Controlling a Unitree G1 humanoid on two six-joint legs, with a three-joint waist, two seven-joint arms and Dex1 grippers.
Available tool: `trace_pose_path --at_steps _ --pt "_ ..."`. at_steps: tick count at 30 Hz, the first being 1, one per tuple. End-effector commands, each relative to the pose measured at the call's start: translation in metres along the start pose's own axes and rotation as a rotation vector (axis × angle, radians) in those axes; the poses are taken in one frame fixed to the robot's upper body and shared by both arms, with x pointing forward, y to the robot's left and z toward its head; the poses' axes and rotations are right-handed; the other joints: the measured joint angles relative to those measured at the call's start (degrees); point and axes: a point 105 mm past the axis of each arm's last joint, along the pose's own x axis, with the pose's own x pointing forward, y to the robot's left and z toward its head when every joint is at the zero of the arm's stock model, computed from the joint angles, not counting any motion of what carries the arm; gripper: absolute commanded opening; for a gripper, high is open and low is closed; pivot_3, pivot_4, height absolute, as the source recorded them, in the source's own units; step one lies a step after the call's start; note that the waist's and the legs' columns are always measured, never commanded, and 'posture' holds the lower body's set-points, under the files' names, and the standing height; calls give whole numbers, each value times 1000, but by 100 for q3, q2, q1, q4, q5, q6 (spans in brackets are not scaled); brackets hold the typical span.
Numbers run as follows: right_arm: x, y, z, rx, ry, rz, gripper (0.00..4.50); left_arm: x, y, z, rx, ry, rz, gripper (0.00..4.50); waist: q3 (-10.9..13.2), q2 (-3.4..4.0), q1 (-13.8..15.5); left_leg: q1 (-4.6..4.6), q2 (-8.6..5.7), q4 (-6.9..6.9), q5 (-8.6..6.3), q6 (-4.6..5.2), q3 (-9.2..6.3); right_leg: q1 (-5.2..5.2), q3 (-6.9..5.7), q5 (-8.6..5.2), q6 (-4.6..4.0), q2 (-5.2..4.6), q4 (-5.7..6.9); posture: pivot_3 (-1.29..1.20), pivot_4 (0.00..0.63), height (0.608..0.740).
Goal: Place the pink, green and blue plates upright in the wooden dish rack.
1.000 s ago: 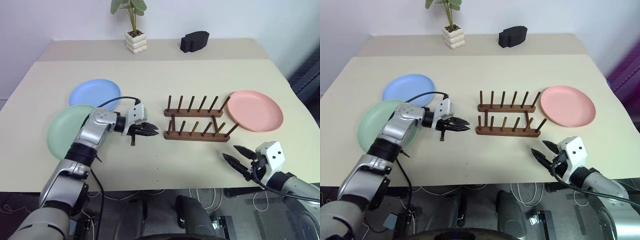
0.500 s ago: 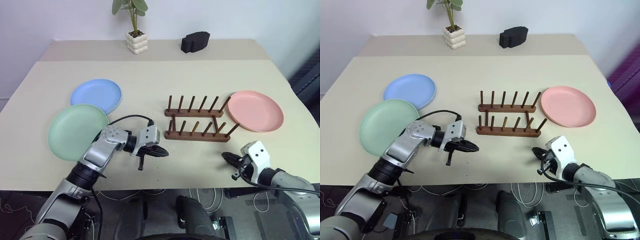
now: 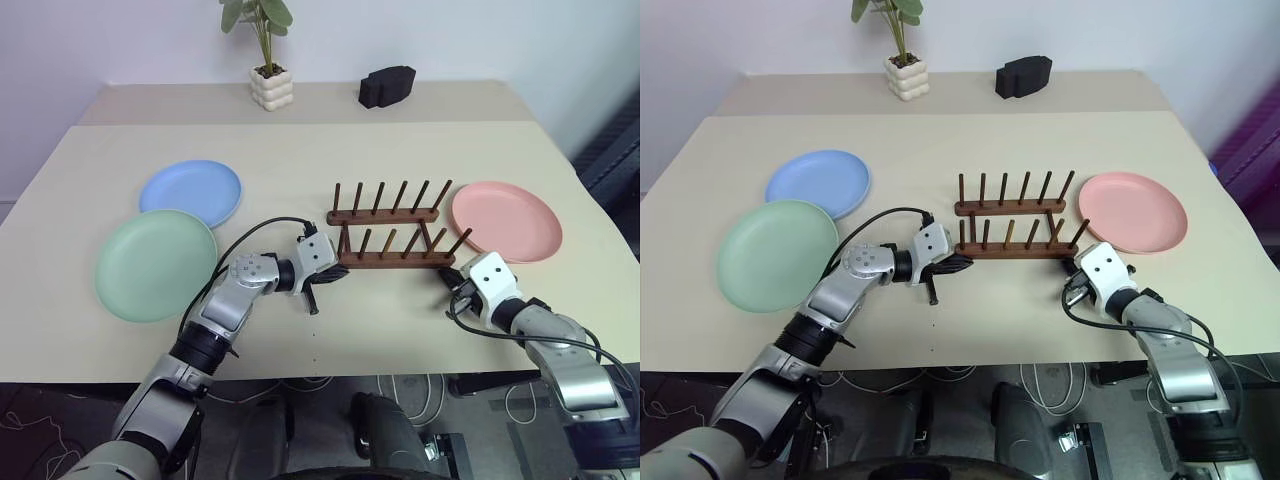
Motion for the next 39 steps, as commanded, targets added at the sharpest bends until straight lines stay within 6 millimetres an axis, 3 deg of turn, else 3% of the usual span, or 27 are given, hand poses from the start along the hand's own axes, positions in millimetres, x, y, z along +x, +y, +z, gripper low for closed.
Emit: trace_pose_path --at_steps 1,10,16,21,25,28,33,39 --pt "6 -3 -9 -5 34 -17 17 -3 16 7 20 -21 77 0 0 0 1 1 0 0 0 0 0 0 0 0 0 0 3 0 150 740" --pt "6 -7 -1 -15 -19 -25 17 -7 13 8 16 -47 57 0 0 0 1 3 -1 0 0 0 -1 0 0 0 0 0 11 0 150 740" --pt "-34 -24 11 -10 -37 -6 17 -32 -2 22 -47 -162 -73 0 2 4 27 -9 -2 -5 0 0 -5 -15 0 -10 13 -2 21 0 150 740" --pt "-68 -53 7 -36 30 -71 2300 -48 -24 31 -91 -215 -226 0 3 5 12 -7 -3 -4 0 0 -1 -17 3 -12 10 -7 22 0 150 740" --pt "-72 -85 -5 -74 97 -192 4295 -50 -43 38 -132 -233 -350 0 4 4 -18 -3 -3 -3 0 0 0 -17 4 -18 18 -3 21 0 150 740" --pt "-66 -101 -14 -79 136 -244 4457 -47 -52 41 -121 -231 -393 0 4 5 -19 -4 -3 -3 0 0 3 -18 5 -15 13 -4 21 0 150 740" --pt "-43 -108 -19 -115 168 -195 4457 -41 -63 48 -102 -253 -438 0 5 5 -39 -5 -4 -4 0 0 4 -20 8 -10 5 -2 22 0 150 740" --pt "-18 -106 -19 -179 177 -106 4457 -37 -64 35 -125 -239 -427 0 5 4 -130 -4 -4 -5 0 0 2 -19 9 -10 6 0 23 0 150 740"
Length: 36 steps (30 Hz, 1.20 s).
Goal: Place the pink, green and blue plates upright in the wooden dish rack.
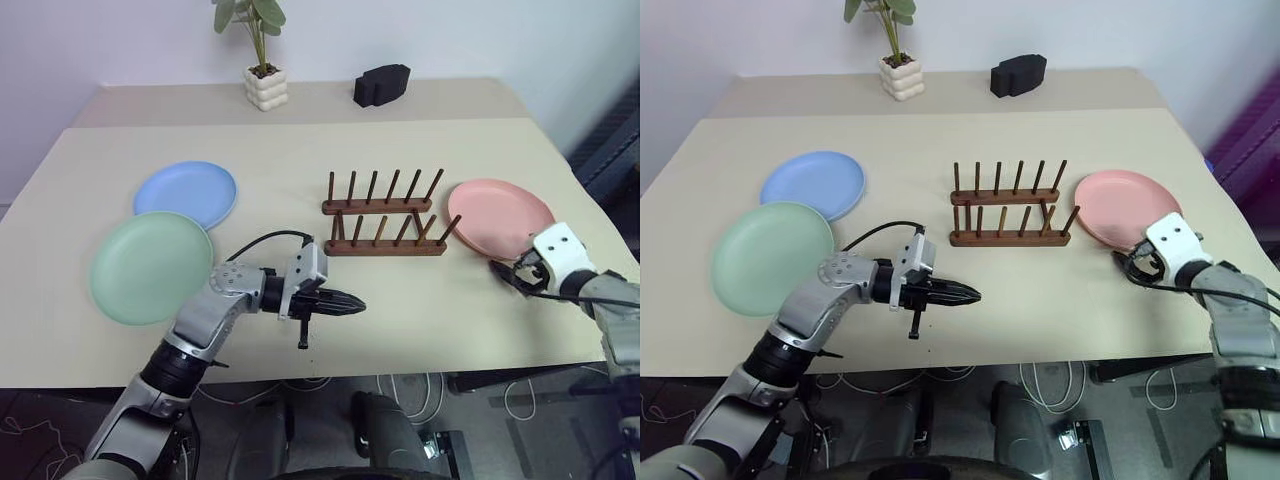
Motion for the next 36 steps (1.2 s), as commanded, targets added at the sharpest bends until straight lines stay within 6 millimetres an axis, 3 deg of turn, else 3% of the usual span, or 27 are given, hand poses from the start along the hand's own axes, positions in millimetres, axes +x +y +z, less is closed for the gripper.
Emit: trace_pose_path --at_steps 1,3,10,16,19,22,25,27,29,32,36 --pt "4 0 -2 -62 15 33 4225 -1 -1 -1 21 -15 4 0 0 0 -14 1 1 0 0 0 0 0 0 0 0 1 0 0 150 740" --pt "7 1 -1 -74 10 44 3631 -2 -2 -3 18 -16 5 0 0 0 -20 1 1 -1 0 0 0 0 0 0 0 1 0 0 150 740" --pt "9 12 -3 -92 -7 82 23 -2 -5 -6 14 -23 24 0 -1 0 12 0 -1 1 0 0 1 2 3 0 0 -2 -1 0 150 740" --pt "2 6 -2 -148 -9 -11 23 0 -5 -5 30 -27 28 0 0 -5 16 0 -1 1 0 0 -2 3 2 -1 2 -2 0 0 150 740" --pt "-11 -15 14 -294 -34 -150 23 0 0 -2 73 -45 63 0 0 -3 29 -1 -2 1 0 0 -1 2 2 -1 2 -3 -1 0 150 740" --pt "-32 -36 54 -357 -144 -277 23 -2 8 5 98 -84 109 0 5 13 23 -7 -7 1 0 0 2 -5 4 -1 3 -10 -1 0 150 740" --pt "-50 -40 93 -335 -281 -312 23 -4 12 12 100 -105 129 0 7 21 -12 -3 -7 0 0 0 11 -11 16 0 4 -7 5 0 150 740" --pt "-76 -36 156 -170 -557 -274 23 -4 14 17 110 -104 130 0 10 25 -25 -2 -3 -1 0 0 3 -11 14 -1 5 3 7 0 150 740" --pt "-98 -23 196 -37 -743 -157 23 -4 14 20 113 -105 124 0 11 29 -19 0 2 -2 0 0 1 -12 15 -1 6 9 9 0 150 740" --pt "-117 8 228 93 -906 91 23 -2 14 24 114 -110 115 0 12 16 26 -3 4 -5 0 0 -12 -11 5 -1 6 10 9 0 150 740" --pt "-130 26 247 322 -1023 313 23 1 14 28 113 -112 110 0 16 -2 68 -13 4 -1 -1 1 -15 -8 -2 -2 5 -1 0 0 150 740"
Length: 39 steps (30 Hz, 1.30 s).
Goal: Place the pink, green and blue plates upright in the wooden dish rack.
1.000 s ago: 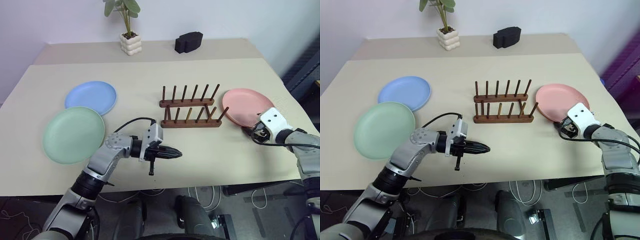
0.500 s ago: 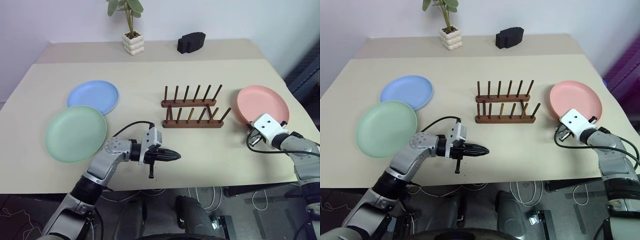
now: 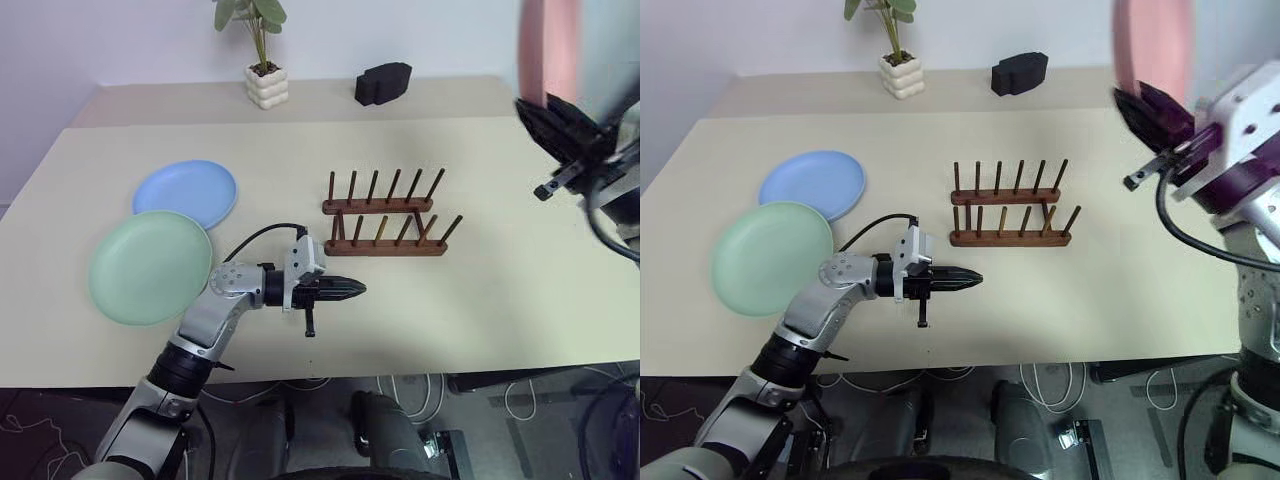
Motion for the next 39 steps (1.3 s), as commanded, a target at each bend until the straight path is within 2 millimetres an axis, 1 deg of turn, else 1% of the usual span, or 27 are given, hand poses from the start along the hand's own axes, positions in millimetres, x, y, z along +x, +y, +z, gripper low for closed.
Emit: trace_pose_path --at_steps 1,2,4,5,9,11,14,27,39 --pt "2 10 17 179 -90 57 23 3 -1 17 42 -43 -11 0 0 1 34 0 -3 2 0 0 5 0 2 0 0 -7 -1 0 150 740" --pt "3 12 18 250 -112 70 23 3 -2 17 40 -43 -14 0 0 1 42 0 -6 2 0 0 11 0 7 0 0 -12 -2 0 150 740" --pt "5 10 16 386 -149 67 23 4 -4 18 40 -43 -16 0 1 1 49 0 -5 2 0 0 11 0 7 0 0 -12 -3 0 150 740" --pt "4 5 12 443 -160 47 23 4 -4 18 39 -43 -15 0 1 2 53 0 -5 2 0 0 11 -1 7 0 0 -12 -3 0 150 740" --pt "-1 -9 -1 534 -148 -8 23 3 -5 18 38 -43 -6 0 1 3 82 0 -5 1 0 0 10 -1 6 0 -1 -8 -2 0 150 740" --pt "-3 -11 -5 546 -131 -9 23 3 -4 18 38 -42 -2 0 1 3 80 0 -6 1 0 0 11 -2 6 0 -1 -8 -2 0 150 740" --pt "-5 -19 -20 563 -78 -54 23 2 -4 18 39 -40 4 0 1 3 76 0 -5 0 0 0 10 -2 6 0 -1 -6 -2 0 150 740" --pt "-11 -32 -53 698 32 -70 23 0 -3 17 39 -33 10 0 1 5 73 0 -5 0 0 0 11 -3 6 -1 -1 -5 -2 0 150 740" --pt "-17 -37 -62 772 52 -70 23 -1 -4 15 40 -41 16 0 2 6 71 -2 -5 0 0 1 11 -6 6 -1 0 -5 -2 0 150 740"
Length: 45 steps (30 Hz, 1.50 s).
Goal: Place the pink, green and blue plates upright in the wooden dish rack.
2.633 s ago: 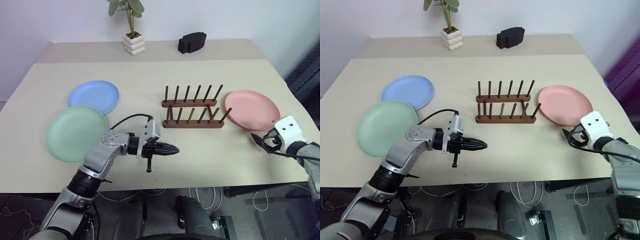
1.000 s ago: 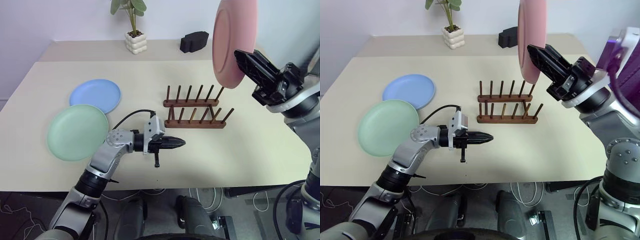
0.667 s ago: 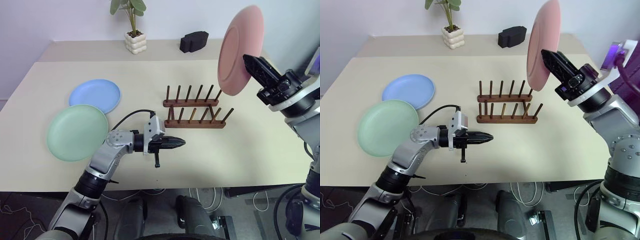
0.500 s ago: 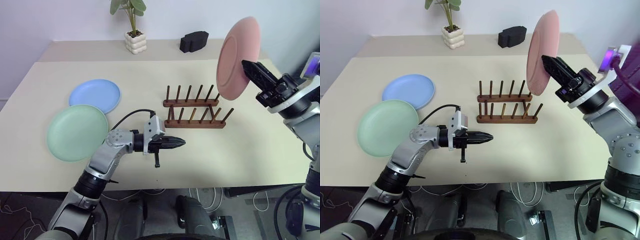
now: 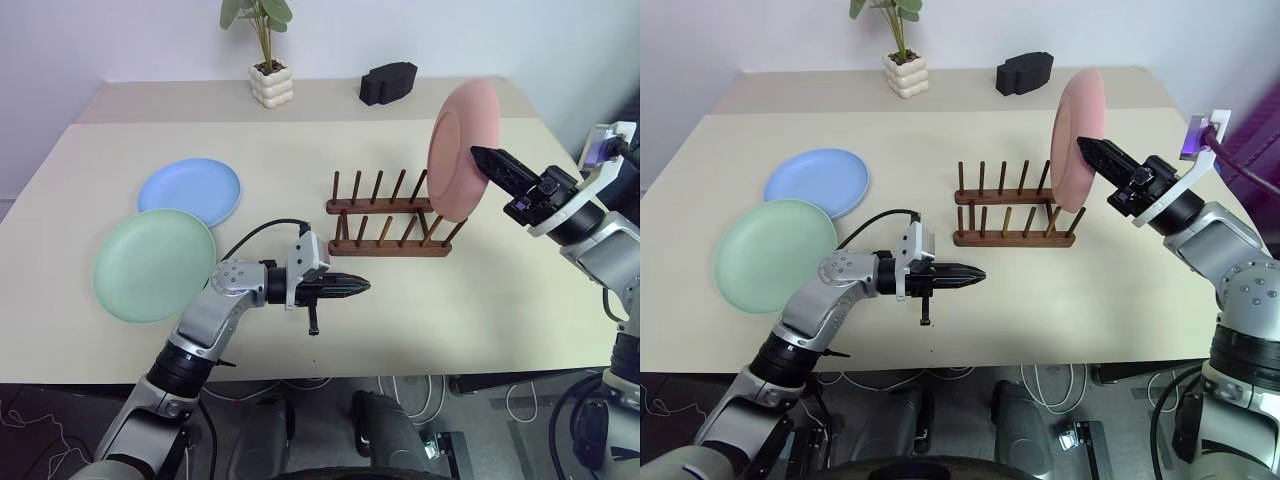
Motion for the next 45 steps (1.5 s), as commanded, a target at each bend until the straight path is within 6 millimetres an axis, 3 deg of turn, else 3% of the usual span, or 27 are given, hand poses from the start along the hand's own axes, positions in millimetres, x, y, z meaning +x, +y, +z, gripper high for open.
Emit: trace_pose_path --at_steps 1,5,6,8,15,26,30,33,34,37,40,43,45 --pt "-2 5 17 -23 -42 27 23 -1 -1 9 29 -42 2 0 0 0 -1 0 0 0 0 0 0 0 0 0 0 0 0 0 150 740" --pt "-4 2 17 -13 -48 23 23 -2 -1 9 31 -44 2 0 0 0 -2 0 0 0 0 0 0 -1 0 0 0 0 0 0 150 740" --pt "-4 1 17 -13 -48 22 337 -2 -1 8 31 -44 3 0 0 0 -3 0 0 0 0 0 0 -1 0 0 0 0 0 0 150 740" --pt "-5 1 17 -14 -49 21 974 -2 -1 8 32 -45 5 0 0 0 -1 -1 0 -1 0 0 -1 -2 0 0 0 0 0 0 150 740" --pt "-6 -6 20 -50 -63 -25 4436 -2 1 8 41 -49 15 0 0 0 2 -4 0 -1 0 0 0 -4 0 0 0 0 0 0 150 740" --pt "-21 -15 51 -291 -124 -136 4478 -5 6 14 62 -71 40 0 1 2 5 -9 0 -1 0 0 0 -9 -1 0 1 0 -1 0 150 740" --pt "-26 -10 66 -511 -103 -198 4478 -14 13 28 53 -116 81 0 3 4 2 -10 -1 -1 0 0 1 -10 -1 0 1 0 -1 0 150 740" --pt "-22 7 73 -641 -84 -173 4500 -29 30 43 25 -160 187 855 6 10 -10 -16 0 -2 0 0 0 -18 -1 -2 3 1 -1 0 150 740" --pt "-19 17 69 -701 -49 -138 4500 -40 40 49 31 -171 248 1326 6 10 -14 -16 1 -2 0 0 0 -18 -1 -2 4 4 -1 0 150 740" --pt "2 57 36 -855 88 52 4500 -90 73 67 60 -181 480 2896 9 10 -73 -17 4 -3 0 0 -3 -21 -2 -5 10 9 1 0 150 740" --pt "13 70 7 -907 190 146 4500 -128 88 76 87 -174 616 4403 12 5 -160 -10 17 -9 -1 1 -7 -23 -4 -5 12 23 3 0 150 740" --pt "24 78 -25 -914 267 227 4500 -177 106 83 98 -175 836 4459 14 1 -131 -10 16 -10 -1 0 -4 -21 -4 -5 10 21 2 0 150 740" --pt "28 81 -40 -909 295 262 4500 -200 112 82 98 -153 935 4459 22 -13 -117 -12 16 -10 -1 0 -3 -21 -4 -3 8 18 0 0 150 740"
